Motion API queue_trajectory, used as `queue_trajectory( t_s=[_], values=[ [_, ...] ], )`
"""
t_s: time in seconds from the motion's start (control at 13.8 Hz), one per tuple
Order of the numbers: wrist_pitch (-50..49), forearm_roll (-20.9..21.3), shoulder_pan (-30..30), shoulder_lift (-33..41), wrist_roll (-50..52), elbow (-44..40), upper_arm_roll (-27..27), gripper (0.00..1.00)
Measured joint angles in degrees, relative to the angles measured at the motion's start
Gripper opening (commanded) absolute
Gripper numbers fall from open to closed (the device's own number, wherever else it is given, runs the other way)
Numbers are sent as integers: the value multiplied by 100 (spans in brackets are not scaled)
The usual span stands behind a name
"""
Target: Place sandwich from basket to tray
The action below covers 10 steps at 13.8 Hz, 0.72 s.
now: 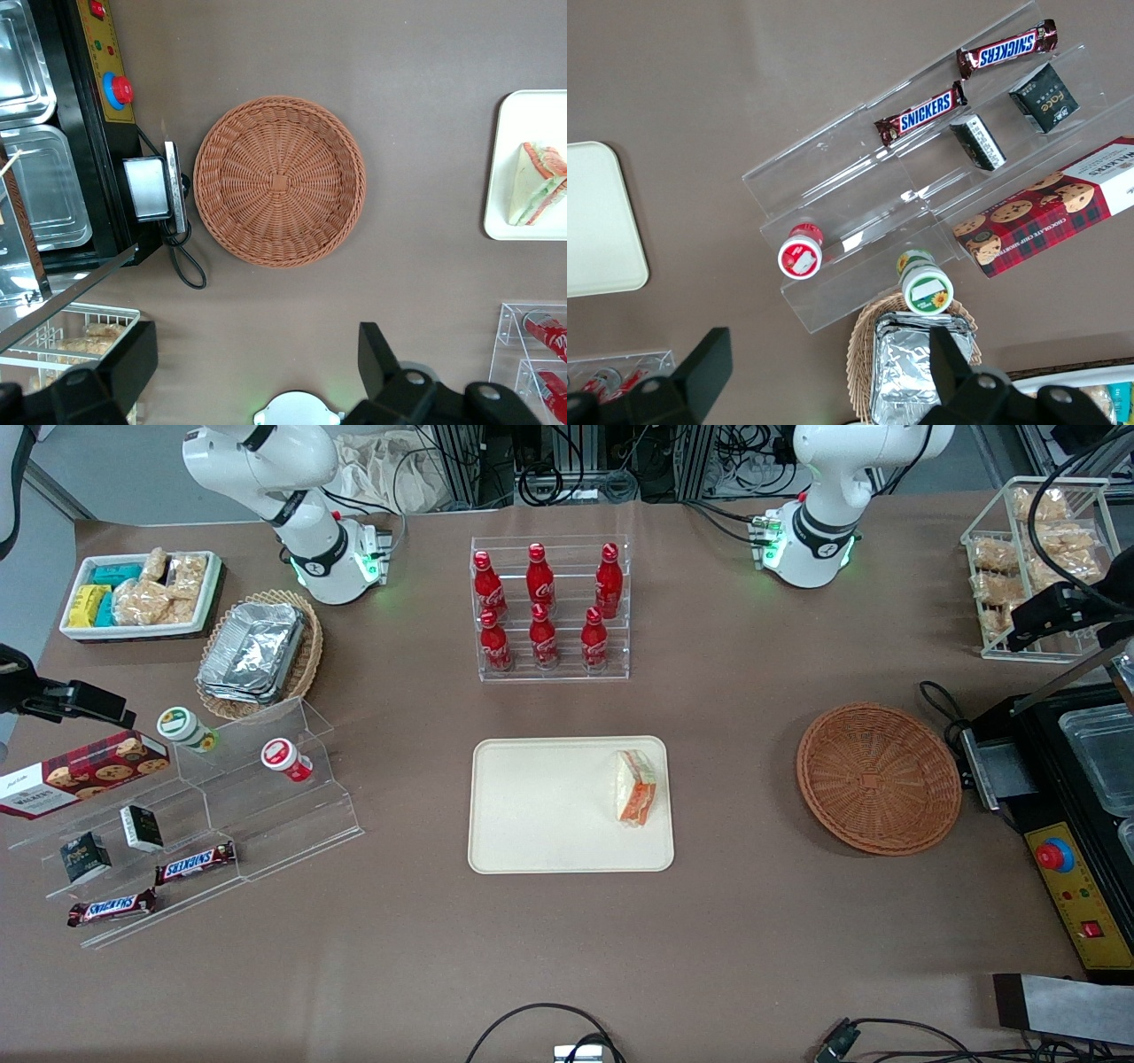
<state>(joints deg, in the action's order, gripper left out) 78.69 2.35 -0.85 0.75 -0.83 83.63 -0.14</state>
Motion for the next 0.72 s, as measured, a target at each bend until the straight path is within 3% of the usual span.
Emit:
queue_trajectory(
  t_s=[0.72],
  values=[
    [0, 0, 59, -82, -1, 89, -2, 100]
  ],
)
